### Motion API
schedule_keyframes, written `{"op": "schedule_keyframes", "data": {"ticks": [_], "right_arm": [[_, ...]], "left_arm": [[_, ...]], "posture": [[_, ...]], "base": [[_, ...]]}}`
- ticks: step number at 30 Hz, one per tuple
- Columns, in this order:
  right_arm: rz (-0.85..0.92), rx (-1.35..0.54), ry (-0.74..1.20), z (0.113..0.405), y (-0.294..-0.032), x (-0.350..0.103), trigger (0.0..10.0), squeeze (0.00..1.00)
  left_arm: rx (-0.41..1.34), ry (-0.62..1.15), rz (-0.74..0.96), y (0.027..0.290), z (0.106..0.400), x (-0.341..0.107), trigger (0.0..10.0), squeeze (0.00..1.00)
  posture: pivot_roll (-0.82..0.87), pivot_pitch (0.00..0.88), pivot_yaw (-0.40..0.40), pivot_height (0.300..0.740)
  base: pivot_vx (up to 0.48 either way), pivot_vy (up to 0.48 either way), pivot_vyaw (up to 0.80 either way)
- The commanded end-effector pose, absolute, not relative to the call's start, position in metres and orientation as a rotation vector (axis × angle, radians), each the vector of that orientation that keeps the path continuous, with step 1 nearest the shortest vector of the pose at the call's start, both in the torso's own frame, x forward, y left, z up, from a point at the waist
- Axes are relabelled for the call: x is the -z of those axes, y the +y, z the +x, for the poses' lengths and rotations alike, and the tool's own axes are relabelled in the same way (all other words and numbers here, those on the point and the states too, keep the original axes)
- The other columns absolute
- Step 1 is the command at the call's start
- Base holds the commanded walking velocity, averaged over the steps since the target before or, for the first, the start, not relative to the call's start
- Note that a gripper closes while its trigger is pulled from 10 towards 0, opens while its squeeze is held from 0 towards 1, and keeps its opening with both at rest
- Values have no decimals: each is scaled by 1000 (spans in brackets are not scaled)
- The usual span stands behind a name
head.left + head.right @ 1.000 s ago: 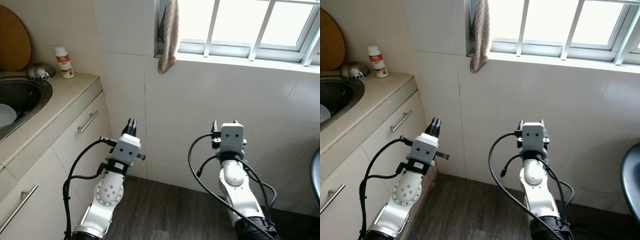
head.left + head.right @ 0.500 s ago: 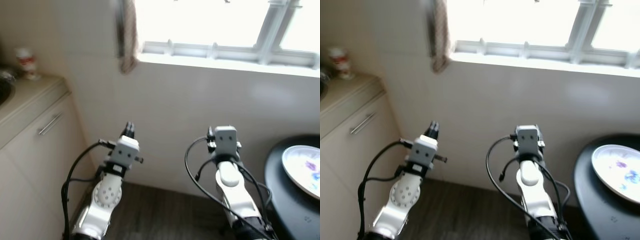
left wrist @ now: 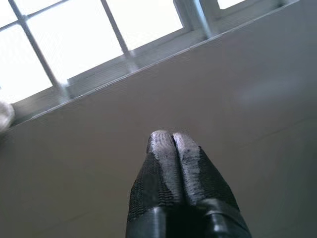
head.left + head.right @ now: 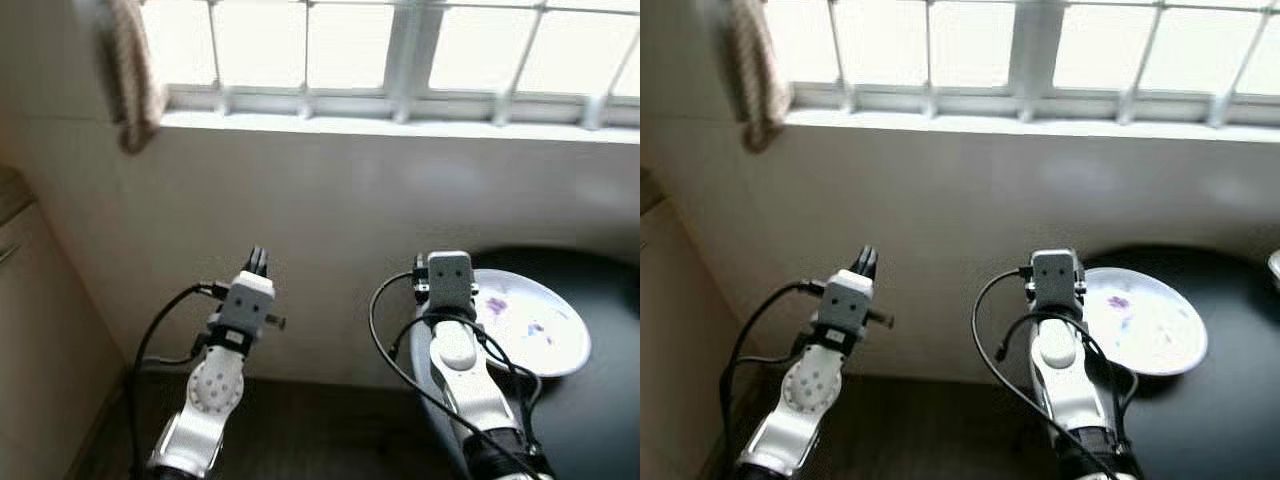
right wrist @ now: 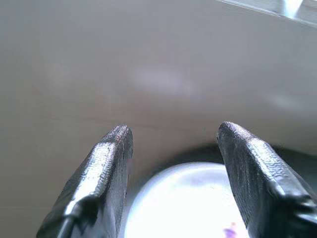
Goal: Kitchen organization
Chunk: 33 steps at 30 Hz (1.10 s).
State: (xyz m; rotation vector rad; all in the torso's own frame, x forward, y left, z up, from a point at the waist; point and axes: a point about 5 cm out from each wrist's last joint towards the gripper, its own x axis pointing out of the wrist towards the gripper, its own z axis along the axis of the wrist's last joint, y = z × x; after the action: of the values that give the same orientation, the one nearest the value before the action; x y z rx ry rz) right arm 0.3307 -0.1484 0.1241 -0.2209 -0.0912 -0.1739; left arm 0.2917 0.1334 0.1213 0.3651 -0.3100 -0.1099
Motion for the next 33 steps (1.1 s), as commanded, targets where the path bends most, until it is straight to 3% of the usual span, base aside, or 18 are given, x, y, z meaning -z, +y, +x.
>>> {"op": "schedule_keyframes", "data": {"ticks": [1, 12, 15, 22, 30, 33], "right_arm": [[-220, 204, -74, 330, -156, -121, 10000, 0], [-214, 223, -48, 332, -159, -118, 10000, 0], [-153, 250, -3, 334, -165, -114, 10000, 0], [-223, 367, 57, 331, -188, -107, 10000, 0], [-194, 376, 134, 327, -200, -94, 10000, 0], [-115, 505, 161, 326, -218, -94, 10000, 0]], "left_arm": [[113, -298, 362, 131, 294, -120, 10000, 0], [115, -298, 367, 132, 294, -119, 10000, 0], [114, -295, 367, 132, 294, -118, 10000, 0], [114, -272, 380, 135, 293, -112, 10000, 0], [114, -266, 387, 135, 293, -110, 10000, 0], [115, -263, 390, 135, 293, -110, 10000, 0]], "posture": [[-65, 0, -1, 740], [-68, 0, -1, 740], [-70, 0, -1, 740], [-71, 0, -3, 740], [-73, 0, -4, 740], [-73, 0, -3, 740]], "base": [[0, 480, -800], [0, 28, -73], [0, 0, 0], [0, 0, 0], [0, 0, 0], [0, 0, 0]]}}
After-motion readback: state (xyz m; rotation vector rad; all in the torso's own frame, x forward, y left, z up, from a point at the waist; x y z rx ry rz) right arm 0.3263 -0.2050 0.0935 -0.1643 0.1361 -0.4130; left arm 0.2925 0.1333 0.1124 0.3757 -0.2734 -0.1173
